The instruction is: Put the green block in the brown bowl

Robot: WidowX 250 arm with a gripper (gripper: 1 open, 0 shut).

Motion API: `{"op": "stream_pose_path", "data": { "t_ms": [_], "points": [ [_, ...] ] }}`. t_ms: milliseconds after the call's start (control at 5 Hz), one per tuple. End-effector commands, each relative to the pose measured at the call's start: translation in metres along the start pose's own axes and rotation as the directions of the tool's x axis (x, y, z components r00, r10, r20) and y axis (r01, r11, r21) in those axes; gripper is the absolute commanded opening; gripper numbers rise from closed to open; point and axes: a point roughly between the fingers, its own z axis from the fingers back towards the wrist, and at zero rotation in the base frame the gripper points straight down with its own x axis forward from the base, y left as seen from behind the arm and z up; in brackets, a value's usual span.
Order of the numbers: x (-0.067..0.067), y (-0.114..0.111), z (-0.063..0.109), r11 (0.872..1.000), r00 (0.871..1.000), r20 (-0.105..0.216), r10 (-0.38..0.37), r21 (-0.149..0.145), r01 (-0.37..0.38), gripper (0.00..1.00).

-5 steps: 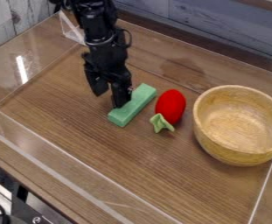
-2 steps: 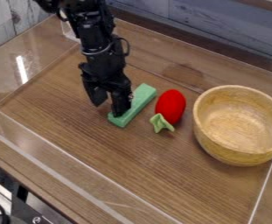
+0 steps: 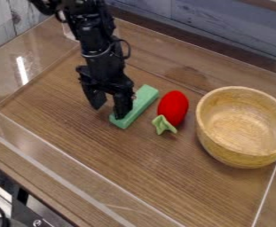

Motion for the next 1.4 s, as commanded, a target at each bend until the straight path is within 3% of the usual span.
{"op": "stream_pose_path", "data": {
  "t_ms": [0, 200, 600, 800, 1000, 1200],
  "points": [
    [0.011, -0.007, -0.009, 1.000, 1.000, -0.003, -0.009, 0.014, 0.009, 1.00],
    [0.018, -0.014, -0.014, 1.000, 1.000, -0.023, -0.015, 0.017, 0.016, 1.00],
    [0.003, -0.028, -0.020, 0.997, 0.995, -0.065, 0.069, 0.029, -0.067, 1.00],
    [0.010, -0.033, -0.022, 0.993, 0.989, -0.085, 0.119, 0.037, -0.116, 1.00],
    [0.017, -0.036, -0.014, 0.985, 0.982, -0.089, 0.169, 0.051, -0.165, 0.00],
    [0.014, -0.037, 0.001, 0.983, 0.980, -0.090, 0.179, 0.048, -0.175, 0.00]
  ]
}}
